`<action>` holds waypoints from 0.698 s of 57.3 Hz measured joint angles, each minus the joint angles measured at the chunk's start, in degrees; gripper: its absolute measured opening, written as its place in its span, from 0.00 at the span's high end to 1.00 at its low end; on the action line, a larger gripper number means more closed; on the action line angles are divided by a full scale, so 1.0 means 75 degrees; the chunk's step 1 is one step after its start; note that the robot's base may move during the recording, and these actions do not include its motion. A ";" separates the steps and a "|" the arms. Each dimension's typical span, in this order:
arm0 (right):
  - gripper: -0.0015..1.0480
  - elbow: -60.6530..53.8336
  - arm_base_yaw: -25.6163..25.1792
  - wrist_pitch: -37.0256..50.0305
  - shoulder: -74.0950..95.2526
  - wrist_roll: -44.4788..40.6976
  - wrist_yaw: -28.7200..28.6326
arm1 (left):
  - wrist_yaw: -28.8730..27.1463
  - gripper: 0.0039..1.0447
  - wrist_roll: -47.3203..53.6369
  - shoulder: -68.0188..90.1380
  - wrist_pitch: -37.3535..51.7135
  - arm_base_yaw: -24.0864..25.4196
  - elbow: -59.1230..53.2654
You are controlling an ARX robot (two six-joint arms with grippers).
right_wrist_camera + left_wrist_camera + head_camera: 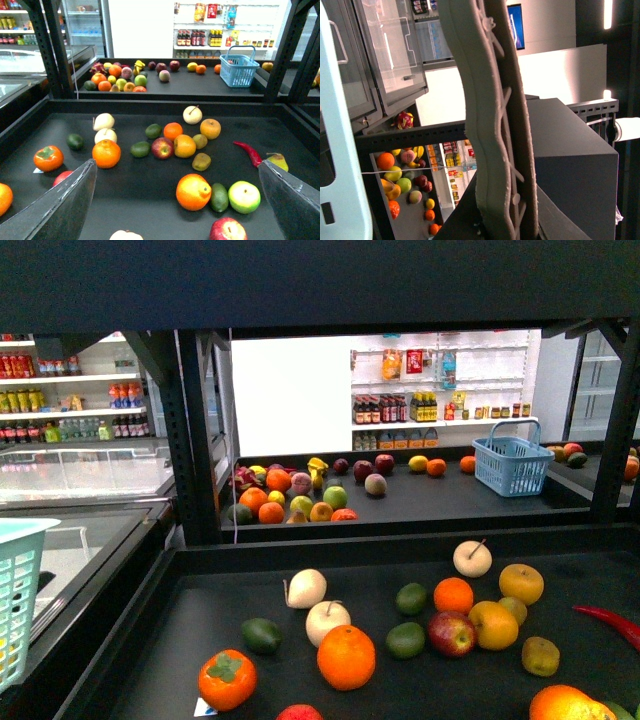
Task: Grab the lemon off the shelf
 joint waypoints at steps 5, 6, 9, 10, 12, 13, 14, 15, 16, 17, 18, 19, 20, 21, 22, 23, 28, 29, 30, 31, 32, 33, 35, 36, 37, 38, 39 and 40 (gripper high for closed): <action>0.07 0.0000 0.0000 0.0000 0.0000 -0.0003 0.0000 | 0.0044 0.91 -0.0050 0.0169 0.0385 0.0140 -0.0006; 0.07 0.0000 0.0000 0.0000 0.0000 0.0000 -0.0003 | 0.0044 0.91 -0.0079 0.0207 0.0478 0.0169 -0.0006; 0.07 0.0000 0.0000 0.0000 0.0000 0.0000 0.0000 | 0.0038 0.91 -0.0122 0.0306 0.0688 0.0230 -0.0006; 0.07 0.0000 0.0000 0.0000 0.0000 0.0000 0.0000 | 0.0035 0.91 -0.0143 0.0347 0.0784 0.0248 -0.0009; 0.07 0.0000 0.0000 0.0000 0.0000 0.0000 0.0000 | 0.0032 0.91 -0.0181 0.0405 0.0918 0.0262 -0.0017; 0.07 0.0000 0.0000 0.0000 0.0000 0.0000 0.0000 | 0.0029 0.91 -0.0195 0.0446 0.1008 0.0268 -0.0029; 0.07 0.0000 0.0000 0.0000 0.0000 0.0000 0.0000 | 0.0038 0.91 -0.0236 0.0481 0.1113 0.0268 -0.0050; 0.07 0.0000 0.0000 0.0000 0.0000 0.0000 0.0000 | 0.0038 0.91 -0.0256 0.0513 0.1218 0.0265 -0.0079; 0.07 0.0000 0.0000 0.0000 0.0000 0.0000 0.0000 | 0.0041 0.91 -0.0280 0.0557 0.1323 0.0265 -0.0114; 0.07 0.0000 0.0000 0.0000 0.0000 0.0000 0.0000 | 0.0044 0.91 -0.0321 0.0592 0.1413 0.0265 -0.0146; 0.07 0.0000 0.0000 0.0000 0.0000 0.0000 0.0000 | 0.0041 0.91 -0.0358 0.0629 0.1492 0.0262 -0.0181; 0.07 0.0000 0.0000 0.0000 0.0000 0.0000 0.0000 | 0.0044 0.91 -0.0370 0.0656 0.1536 0.0262 -0.0201; 0.07 0.0000 0.0000 0.0000 0.0000 0.0000 0.0000 | 0.0052 0.91 -0.0417 0.0705 0.1626 0.0262 -0.0239; 0.07 0.0000 0.0000 0.0000 0.0000 0.0000 0.0000 | 0.0070 0.91 -0.0443 0.0752 0.1722 0.0256 -0.0280; 0.07 0.0000 0.0000 0.0000 0.0000 0.0000 0.0000 | 0.0073 0.91 -0.0484 0.0819 0.1813 0.0248 -0.0321; 0.07 0.0000 0.0000 0.0000 0.0000 0.0000 0.0000 | 0.0070 0.91 -0.0493 0.0848 0.1859 0.0245 -0.0338; 0.07 0.0000 0.0000 0.0000 0.0000 0.0000 0.0000 | -0.0017 0.91 -0.0667 0.1000 0.2165 0.0219 -0.0417; 0.07 0.0000 0.0000 0.0000 0.0000 0.0000 0.0003 | -0.0029 0.91 -0.0685 0.1032 0.2224 0.0219 -0.0446; 0.07 0.0000 0.0000 0.0000 0.0000 0.0000 0.0000 | -0.0041 0.91 -0.0702 0.1055 0.2276 0.0219 -0.0469; 0.07 0.0000 0.0000 0.0000 0.0000 0.0000 0.0000 | -0.0047 0.91 -0.0702 0.1072 0.2299 0.0219 -0.0484; 0.07 0.0000 0.0000 0.0000 0.0000 -0.0003 0.0000 | -0.0070 0.91 -0.0714 0.1087 0.2331 0.0219 -0.0501; 0.07 0.0000 0.0000 0.0000 0.0000 0.0000 0.0000 | -0.0087 0.91 -0.0723 0.1087 0.2337 0.0219 -0.0504; 0.07 0.0000 0.0000 0.0000 0.0000 0.0000 0.0000 | -0.0149 0.91 -0.0790 0.1087 0.2343 0.0224 -0.0504; 0.07 0.0000 0.0000 0.0000 0.0000 -0.0003 0.0000 | -0.0160 0.90 -0.0781 0.1107 0.2340 0.0224 -0.0525; 0.07 0.0000 0.0000 0.0000 0.0000 0.0000 0.0000 | -0.0160 0.87 -0.0729 0.1116 0.2343 0.0227 -0.0554; 0.07 0.0000 0.0000 0.0000 0.0000 0.0000 0.0000 | -0.0169 0.83 -0.0679 0.1128 0.2340 0.0227 -0.0597; 0.07 0.0000 0.0000 0.0000 0.0000 0.0000 0.0000 | -0.0157 0.79 -0.0653 0.1151 0.2349 0.0227 -0.0629; 0.07 0.0000 0.0000 0.0000 0.0000 0.0000 0.0000 | -0.0137 0.76 -0.0632 0.1166 0.2355 0.0227 -0.0641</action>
